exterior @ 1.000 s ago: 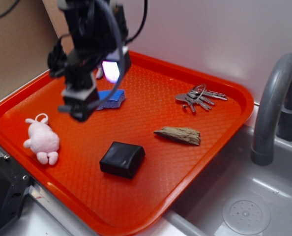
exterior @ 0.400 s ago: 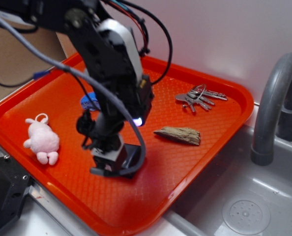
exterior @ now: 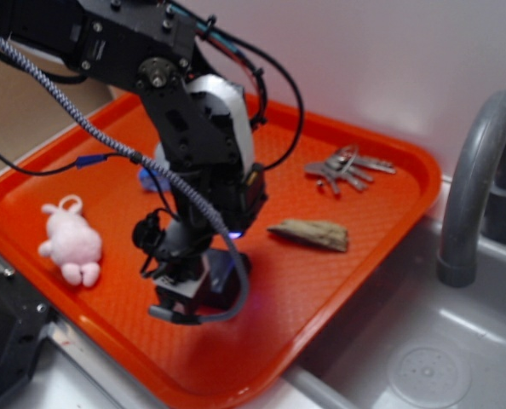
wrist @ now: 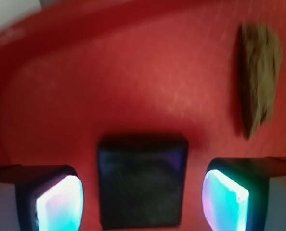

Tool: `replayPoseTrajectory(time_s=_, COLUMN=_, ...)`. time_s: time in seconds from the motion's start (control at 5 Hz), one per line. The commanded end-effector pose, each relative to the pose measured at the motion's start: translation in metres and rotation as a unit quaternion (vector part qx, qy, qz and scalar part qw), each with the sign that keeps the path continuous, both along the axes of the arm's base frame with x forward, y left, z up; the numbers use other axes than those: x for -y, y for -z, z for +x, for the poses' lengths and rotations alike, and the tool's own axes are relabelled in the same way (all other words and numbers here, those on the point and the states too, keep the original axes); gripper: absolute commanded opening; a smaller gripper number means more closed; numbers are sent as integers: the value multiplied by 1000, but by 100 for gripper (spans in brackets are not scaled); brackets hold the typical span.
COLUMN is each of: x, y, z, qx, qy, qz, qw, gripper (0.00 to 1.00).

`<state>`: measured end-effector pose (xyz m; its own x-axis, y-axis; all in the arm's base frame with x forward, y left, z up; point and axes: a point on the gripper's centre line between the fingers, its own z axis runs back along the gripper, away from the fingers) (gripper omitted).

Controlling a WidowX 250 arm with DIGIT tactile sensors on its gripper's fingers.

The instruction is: Grab the black box.

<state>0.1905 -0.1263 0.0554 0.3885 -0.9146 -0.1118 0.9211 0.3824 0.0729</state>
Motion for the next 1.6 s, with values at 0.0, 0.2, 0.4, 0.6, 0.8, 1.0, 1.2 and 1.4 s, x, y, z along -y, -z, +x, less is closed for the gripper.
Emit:
replayPoseTrajectory(time_s=0.0, x=5, y=22, z=-7, qx=14, qy=-16, qz=-27, qw=999, gripper=100)
replayPoseTrajectory(time_s=0.2, x=16, y=40, z=-10, qx=-17, qy=-17, qz=-51, qw=998, gripper=100)
replayPoseTrajectory(time_s=0.4, x=10, y=50, z=-9, qx=-3, qy=-38, qz=-44, qw=998, gripper=0)
replayPoseTrajectory(time_s=0.6, x=-10, y=0, z=-2, qx=4, qy=-115, qz=-40, qw=993, gripper=0)
replayPoseTrajectory(time_s=0.8, x=-33, y=-50, z=1, qx=25, qy=-223, qz=-15, qw=975, gripper=0)
replayPoseTrajectory(time_s=1.0, x=-47, y=-101, z=-1, qx=65, qy=-319, qz=24, qw=945, gripper=0)
replayPoseTrajectory(time_s=1.2, x=-65, y=-137, z=2, qx=107, qy=-434, qz=30, qw=894, gripper=0)
replayPoseTrajectory(time_s=1.4, x=-75, y=-163, z=5, qx=129, qy=-500, qz=15, qw=856, gripper=0)
